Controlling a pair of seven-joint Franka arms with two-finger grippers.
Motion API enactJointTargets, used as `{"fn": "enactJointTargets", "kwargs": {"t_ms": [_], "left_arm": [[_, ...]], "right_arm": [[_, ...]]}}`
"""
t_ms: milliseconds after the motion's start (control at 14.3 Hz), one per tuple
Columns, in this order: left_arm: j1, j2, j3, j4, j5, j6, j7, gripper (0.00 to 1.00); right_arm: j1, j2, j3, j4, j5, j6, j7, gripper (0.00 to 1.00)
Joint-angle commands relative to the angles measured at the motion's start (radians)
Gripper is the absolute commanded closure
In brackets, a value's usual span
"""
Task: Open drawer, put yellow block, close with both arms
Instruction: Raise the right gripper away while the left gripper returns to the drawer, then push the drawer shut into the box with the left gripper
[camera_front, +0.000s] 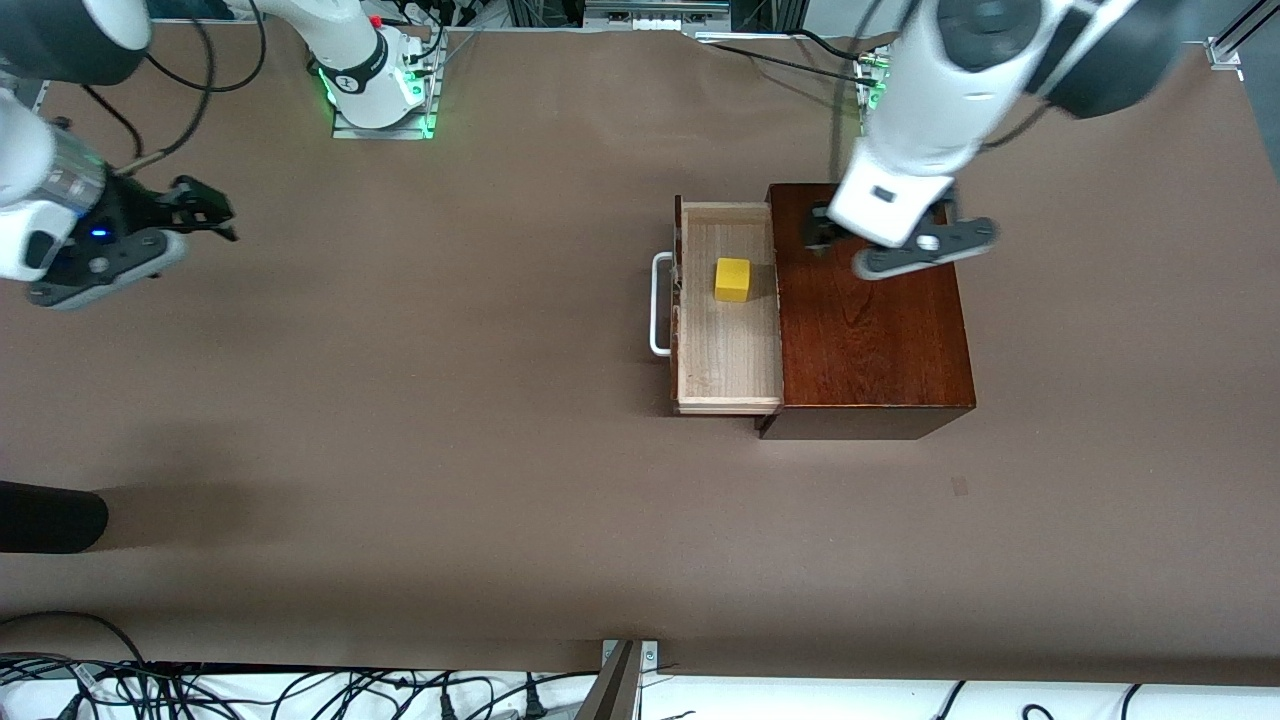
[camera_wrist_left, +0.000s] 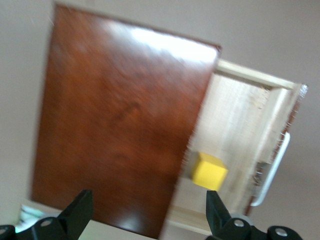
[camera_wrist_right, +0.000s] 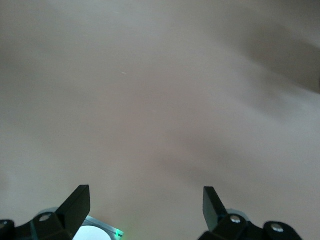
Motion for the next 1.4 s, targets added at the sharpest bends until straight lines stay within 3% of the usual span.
{"fn": "enactJointTargets", "kwargs": {"t_ms": [0,280,349,489,629,1048,1328], "left_arm": [[-0.131,0.122,0.003,0.091,-0.018,0.034,-0.256,0.00],[-0.261,0.211,0.003,0.096,-0.018,0.176,-0.540,0.01],[-0.287,0.239,0.003,0.097,-0.018,0.218,-0.598,0.13],[-0.327,0.300,0.005,0.126,-0.017,0.289,-0.690,0.49],[-0.360,0.366,0.009,0.177,-0.014,0.299,-0.717,0.97],[-0.383,0.449,0.049,0.204,-0.005,0.332,-0.917,1.00],[-0.401,0.492,0.087,0.207,0.000,0.325,-0.949,1.00]], "right_arm": [[0.014,-0.018,-0.024,0.033,-0.028,-0.026,0.030,0.00],[0.014,-0.062,-0.026,0.041,-0.022,-0.064,0.143,0.00],[0.016,-0.091,-0.012,0.041,-0.025,-0.064,0.195,0.00],[0.016,-0.112,0.023,0.041,-0.023,-0.066,0.310,0.00],[0.016,-0.130,0.029,0.041,-0.023,-0.072,0.345,0.00],[0.019,-0.122,0.034,0.084,-0.031,-0.087,0.329,0.00],[0.019,-0.124,0.036,0.095,-0.026,-0.107,0.323,0.00]]}}
